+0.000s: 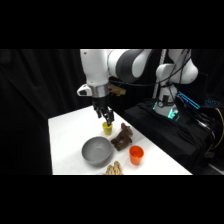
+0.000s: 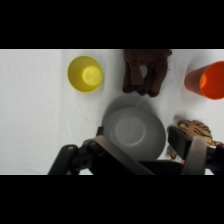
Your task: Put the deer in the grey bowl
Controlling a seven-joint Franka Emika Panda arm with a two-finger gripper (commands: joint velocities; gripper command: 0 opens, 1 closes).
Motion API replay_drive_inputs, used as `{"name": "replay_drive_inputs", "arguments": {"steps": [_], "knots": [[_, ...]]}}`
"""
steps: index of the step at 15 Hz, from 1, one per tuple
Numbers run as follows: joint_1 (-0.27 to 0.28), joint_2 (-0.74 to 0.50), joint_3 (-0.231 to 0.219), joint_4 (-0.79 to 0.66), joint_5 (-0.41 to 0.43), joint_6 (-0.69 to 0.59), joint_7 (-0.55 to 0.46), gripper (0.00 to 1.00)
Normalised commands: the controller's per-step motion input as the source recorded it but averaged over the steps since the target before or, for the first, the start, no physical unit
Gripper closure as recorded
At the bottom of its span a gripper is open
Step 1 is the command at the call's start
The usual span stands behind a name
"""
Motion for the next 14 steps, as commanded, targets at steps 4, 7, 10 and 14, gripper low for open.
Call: {"name": "replay_drive_inputs", "arguments": {"steps": [4,7,10,14], "knots": [[-0.006,-0.02,0.028,-0.06,-0.022,0.04,0.03,0.00],[0.015,-0.12,0.045,-0.27,-0.029,0.17,0.05,0.00],[0.022,-0.16,0.051,-0.41,-0.033,0.27,0.07,0.00],[0.028,-0.13,0.056,-0.53,-0.020,0.40,0.10,0.00]]}}
